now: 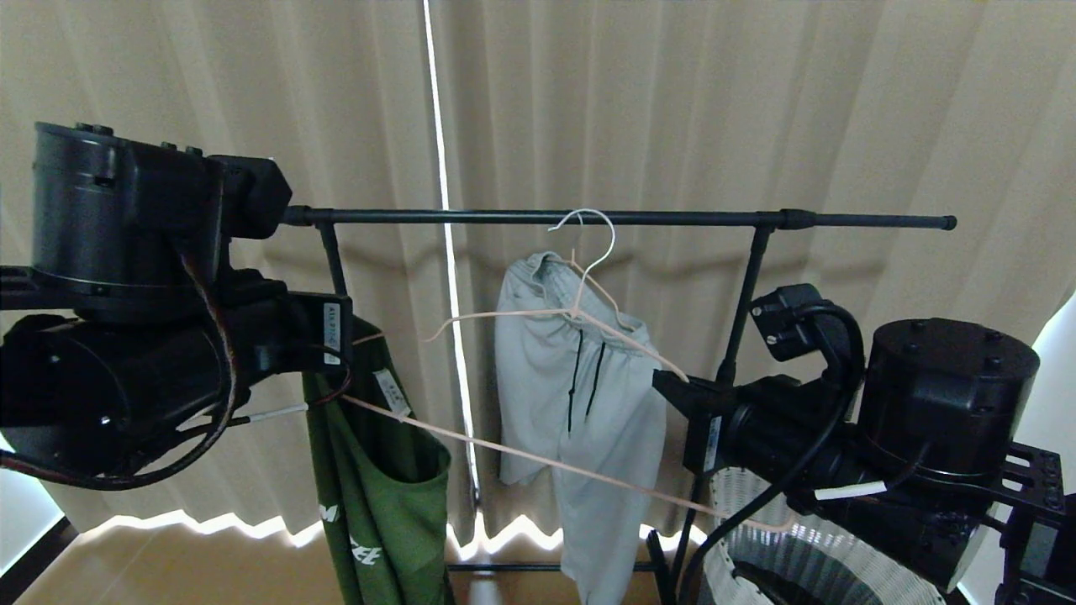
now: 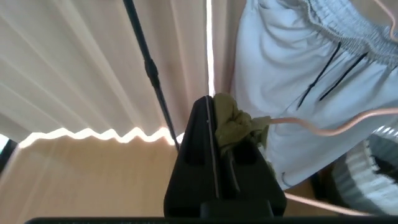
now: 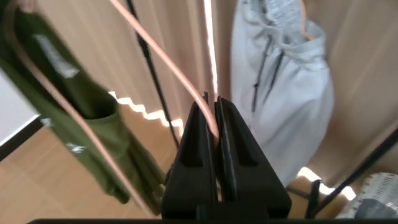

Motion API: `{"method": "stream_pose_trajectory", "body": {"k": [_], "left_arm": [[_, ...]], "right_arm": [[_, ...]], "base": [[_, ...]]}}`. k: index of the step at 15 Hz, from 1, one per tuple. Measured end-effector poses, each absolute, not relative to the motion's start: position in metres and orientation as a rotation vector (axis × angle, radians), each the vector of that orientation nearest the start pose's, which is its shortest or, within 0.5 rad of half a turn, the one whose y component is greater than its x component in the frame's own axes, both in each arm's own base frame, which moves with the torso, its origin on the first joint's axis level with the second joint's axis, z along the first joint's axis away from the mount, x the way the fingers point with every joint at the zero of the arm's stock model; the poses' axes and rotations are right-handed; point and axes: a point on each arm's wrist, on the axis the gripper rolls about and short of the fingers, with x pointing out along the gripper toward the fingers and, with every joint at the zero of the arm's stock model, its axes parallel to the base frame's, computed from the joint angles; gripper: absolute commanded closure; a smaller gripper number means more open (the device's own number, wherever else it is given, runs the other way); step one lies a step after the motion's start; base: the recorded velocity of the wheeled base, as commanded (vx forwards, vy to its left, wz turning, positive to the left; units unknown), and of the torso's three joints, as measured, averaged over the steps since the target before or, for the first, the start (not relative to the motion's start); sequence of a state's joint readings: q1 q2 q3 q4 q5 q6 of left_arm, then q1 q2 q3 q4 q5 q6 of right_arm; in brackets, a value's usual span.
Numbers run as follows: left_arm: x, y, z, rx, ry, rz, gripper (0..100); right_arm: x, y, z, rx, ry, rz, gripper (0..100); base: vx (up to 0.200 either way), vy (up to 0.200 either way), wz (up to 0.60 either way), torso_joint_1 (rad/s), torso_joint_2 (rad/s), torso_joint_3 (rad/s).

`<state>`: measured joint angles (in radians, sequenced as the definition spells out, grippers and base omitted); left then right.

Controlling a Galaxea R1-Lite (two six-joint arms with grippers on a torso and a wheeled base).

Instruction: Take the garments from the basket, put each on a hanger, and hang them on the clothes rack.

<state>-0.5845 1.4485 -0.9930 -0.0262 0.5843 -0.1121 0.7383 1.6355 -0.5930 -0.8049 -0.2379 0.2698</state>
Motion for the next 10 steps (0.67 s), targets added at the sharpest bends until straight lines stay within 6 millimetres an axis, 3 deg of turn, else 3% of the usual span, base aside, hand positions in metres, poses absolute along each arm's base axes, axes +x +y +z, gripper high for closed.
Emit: {"method": "stream_pose_trajectory", "body": {"k": [5,10], "left_arm": [[0.2,-0.141,0.235,0.124,0.386,-0.049,100],[0.214,-0.164,0.237,0.027,0.385,-0.064,100]], "right_arm": [[0.216,0.184,0.171,0.142,0.234,0.443,100],[0.214,0.197,0.175,0.133,0.218,0.479,100]], "base": [[0.0,0.0,0.0,0.0,0.0,0.0],[0.0,0.0,0.0,0.0,0.0,0.0]]}}
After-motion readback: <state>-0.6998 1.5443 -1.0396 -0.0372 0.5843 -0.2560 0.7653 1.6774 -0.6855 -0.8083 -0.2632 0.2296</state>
